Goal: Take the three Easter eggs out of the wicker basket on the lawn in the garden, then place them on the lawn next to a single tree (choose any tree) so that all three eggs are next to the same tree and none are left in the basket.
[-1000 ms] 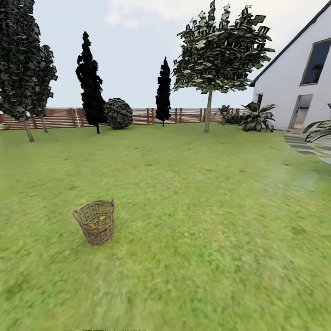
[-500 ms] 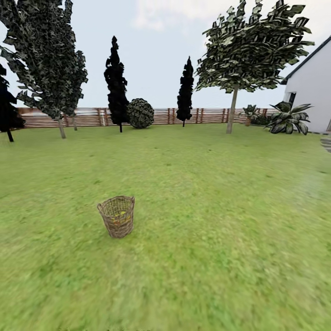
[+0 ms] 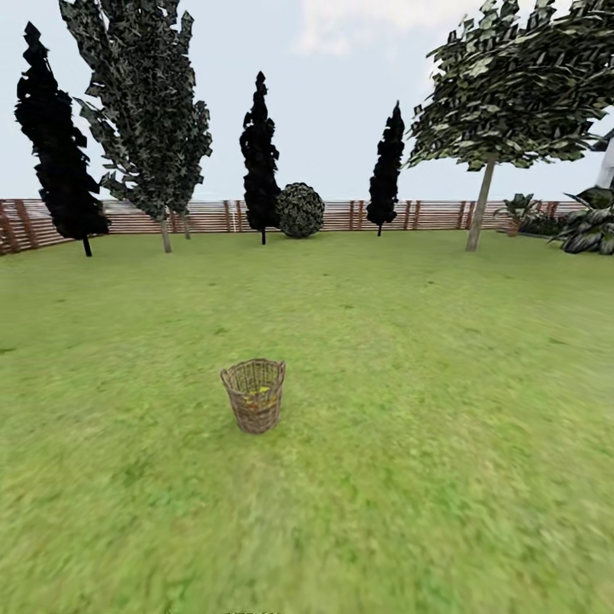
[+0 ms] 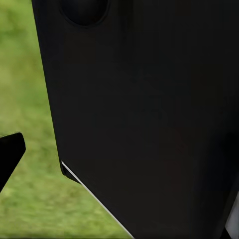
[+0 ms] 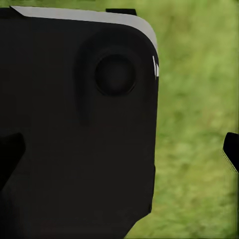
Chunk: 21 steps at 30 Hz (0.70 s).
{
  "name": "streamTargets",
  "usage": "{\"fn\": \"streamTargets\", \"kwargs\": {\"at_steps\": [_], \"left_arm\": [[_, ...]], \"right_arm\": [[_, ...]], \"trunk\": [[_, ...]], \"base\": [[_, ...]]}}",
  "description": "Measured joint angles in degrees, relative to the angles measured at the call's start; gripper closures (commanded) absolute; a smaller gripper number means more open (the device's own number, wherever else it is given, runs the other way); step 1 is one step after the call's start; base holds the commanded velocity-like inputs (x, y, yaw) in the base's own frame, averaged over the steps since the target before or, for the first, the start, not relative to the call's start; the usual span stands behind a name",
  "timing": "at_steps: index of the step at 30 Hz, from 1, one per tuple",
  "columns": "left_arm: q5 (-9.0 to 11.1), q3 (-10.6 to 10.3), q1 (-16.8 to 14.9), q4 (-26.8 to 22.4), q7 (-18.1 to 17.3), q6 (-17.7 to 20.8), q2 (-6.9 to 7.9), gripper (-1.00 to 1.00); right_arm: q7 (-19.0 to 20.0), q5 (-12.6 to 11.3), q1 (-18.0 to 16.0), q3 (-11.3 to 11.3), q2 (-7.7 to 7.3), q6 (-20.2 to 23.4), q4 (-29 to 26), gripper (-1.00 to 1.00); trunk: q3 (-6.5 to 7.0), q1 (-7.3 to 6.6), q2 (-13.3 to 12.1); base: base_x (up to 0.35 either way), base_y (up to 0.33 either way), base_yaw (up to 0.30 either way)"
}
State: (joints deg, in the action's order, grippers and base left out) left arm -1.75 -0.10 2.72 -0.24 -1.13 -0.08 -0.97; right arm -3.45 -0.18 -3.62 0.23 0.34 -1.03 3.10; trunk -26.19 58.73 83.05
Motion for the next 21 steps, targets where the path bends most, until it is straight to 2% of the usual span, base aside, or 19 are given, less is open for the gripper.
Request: {"fn": "streamTargets", "kwargs": {"at_steps": [4, 7, 16, 21], "left_arm": [[0.0, 0.0, 0.0, 0.0, 0.0, 0.0, 0.0, -1.0], [0.0, 0.0, 0.0, 0.0, 0.0, 0.0, 0.0, -1.0], [0.2, 0.1, 0.0, -0.1, 0.0, 0.0, 0.06, -1.0], [0.2, 0.1, 0.0, -0.1, 0.1, 0.0, 0.1, -1.0]], "right_arm": [[0.0, -0.1, 0.0, 0.0, 0.0, 0.0, 0.0, -1.0], [0.2, 0.2, 0.0, 0.0, -0.05, 0.0, 0.0, -1.0], [0.7, 0.5, 0.0, 0.1, -0.07, 0.6, 0.0, -1.0], [0.3, -0.3, 0.0, -0.4, -0.3, 0.3, 0.0, -1.0]], "trunk": [[0.0, 0.0, 0.0], [0.0, 0.0, 0.0], [0.0, 0.0, 0.0], [0.0, 0.0, 0.0]], "base": [[0.0, 0.0, 0.297], [0.0, 0.0, 0.149], [0.0, 0.0, 0.019], [0.0, 0.0, 0.0]]}}
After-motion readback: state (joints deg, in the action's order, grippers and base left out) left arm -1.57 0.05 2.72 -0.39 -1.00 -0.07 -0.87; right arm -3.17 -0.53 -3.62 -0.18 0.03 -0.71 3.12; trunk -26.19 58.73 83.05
